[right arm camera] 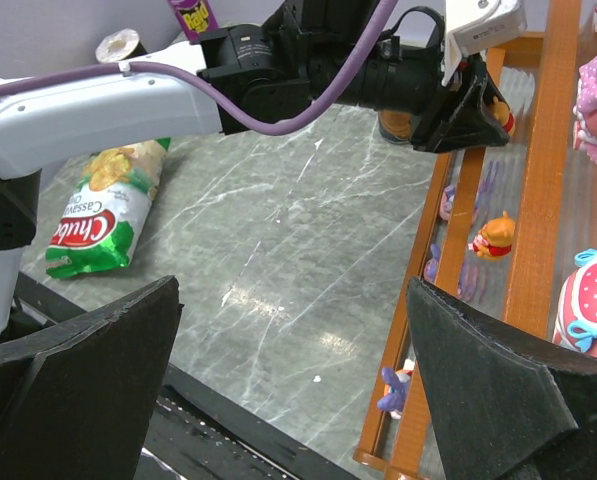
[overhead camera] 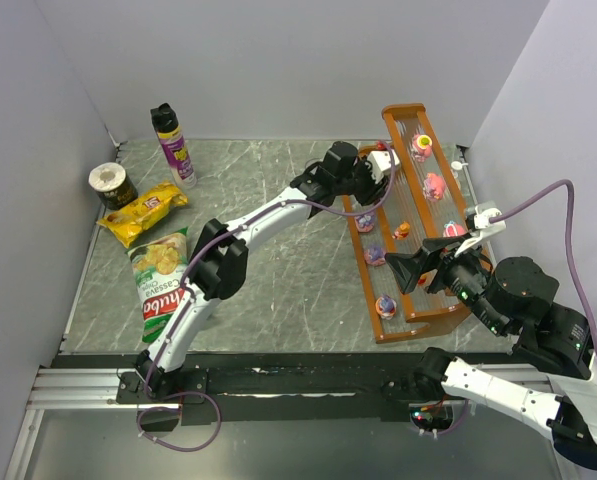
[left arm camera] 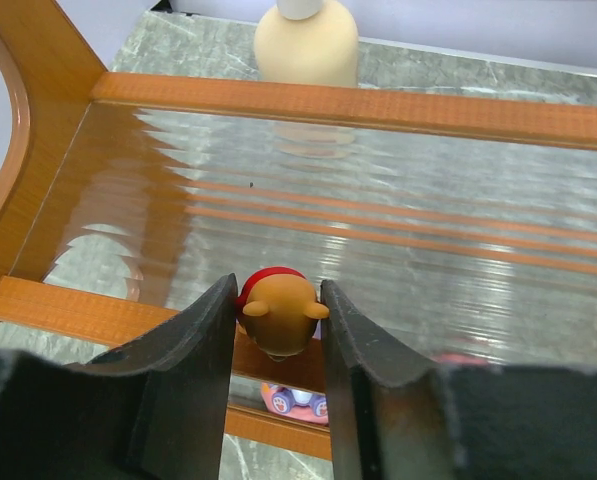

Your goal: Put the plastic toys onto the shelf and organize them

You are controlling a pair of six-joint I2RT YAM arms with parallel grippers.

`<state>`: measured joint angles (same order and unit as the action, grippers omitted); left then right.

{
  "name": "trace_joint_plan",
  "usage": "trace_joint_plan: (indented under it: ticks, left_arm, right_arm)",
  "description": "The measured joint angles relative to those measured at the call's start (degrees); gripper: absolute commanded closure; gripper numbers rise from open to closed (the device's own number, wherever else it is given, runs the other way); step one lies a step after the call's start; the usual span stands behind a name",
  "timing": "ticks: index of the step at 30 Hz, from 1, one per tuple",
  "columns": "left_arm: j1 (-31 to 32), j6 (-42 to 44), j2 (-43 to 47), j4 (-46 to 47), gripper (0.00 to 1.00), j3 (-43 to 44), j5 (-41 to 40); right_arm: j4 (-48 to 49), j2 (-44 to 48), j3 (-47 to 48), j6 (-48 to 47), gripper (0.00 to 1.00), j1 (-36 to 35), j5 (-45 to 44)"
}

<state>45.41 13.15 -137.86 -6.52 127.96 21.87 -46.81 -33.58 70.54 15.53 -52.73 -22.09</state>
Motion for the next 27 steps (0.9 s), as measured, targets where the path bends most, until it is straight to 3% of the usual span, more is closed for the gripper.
trace_joint_plan:
  ticks: [27]
  left_arm:
    - [-0.28, 1.4, -2.67, -1.51, 0.51, 3.41, 0.87]
  right_arm:
    - [0.04, -0.24, 0.0, -0.48, 0.0, 0.0, -0.87]
